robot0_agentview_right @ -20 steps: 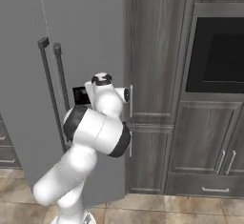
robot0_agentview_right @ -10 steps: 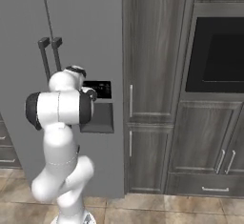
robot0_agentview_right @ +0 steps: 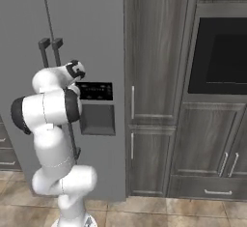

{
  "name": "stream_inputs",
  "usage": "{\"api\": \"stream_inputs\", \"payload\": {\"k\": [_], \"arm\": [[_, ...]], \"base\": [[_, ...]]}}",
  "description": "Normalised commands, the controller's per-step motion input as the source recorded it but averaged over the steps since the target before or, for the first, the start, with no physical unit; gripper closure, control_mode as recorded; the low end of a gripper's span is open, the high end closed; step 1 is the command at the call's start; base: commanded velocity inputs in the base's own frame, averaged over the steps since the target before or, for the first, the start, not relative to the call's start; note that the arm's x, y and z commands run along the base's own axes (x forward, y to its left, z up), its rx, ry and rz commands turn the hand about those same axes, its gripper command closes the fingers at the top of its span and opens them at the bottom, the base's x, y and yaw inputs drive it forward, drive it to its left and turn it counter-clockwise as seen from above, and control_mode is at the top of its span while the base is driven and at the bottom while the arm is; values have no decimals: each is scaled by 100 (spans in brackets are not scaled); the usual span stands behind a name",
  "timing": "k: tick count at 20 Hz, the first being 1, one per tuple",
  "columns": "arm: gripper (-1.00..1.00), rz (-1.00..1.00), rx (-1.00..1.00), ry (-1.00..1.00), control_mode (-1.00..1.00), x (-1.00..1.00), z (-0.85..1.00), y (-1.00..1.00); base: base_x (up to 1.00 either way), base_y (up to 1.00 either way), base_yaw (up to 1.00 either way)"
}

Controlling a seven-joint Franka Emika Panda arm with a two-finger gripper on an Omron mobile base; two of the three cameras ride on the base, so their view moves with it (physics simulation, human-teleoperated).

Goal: The ice cube tray has been filled with water. Take the tray and place it in the freezer to make ice. Close the freezer door after placing the tray.

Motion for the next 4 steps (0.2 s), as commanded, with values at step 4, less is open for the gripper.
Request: {"api": "stream_inputs", "payload": {"k": [4], "arm": [[-100,-16,0,3,-100,0,17,0]], "base": [[0,0,0]]}}
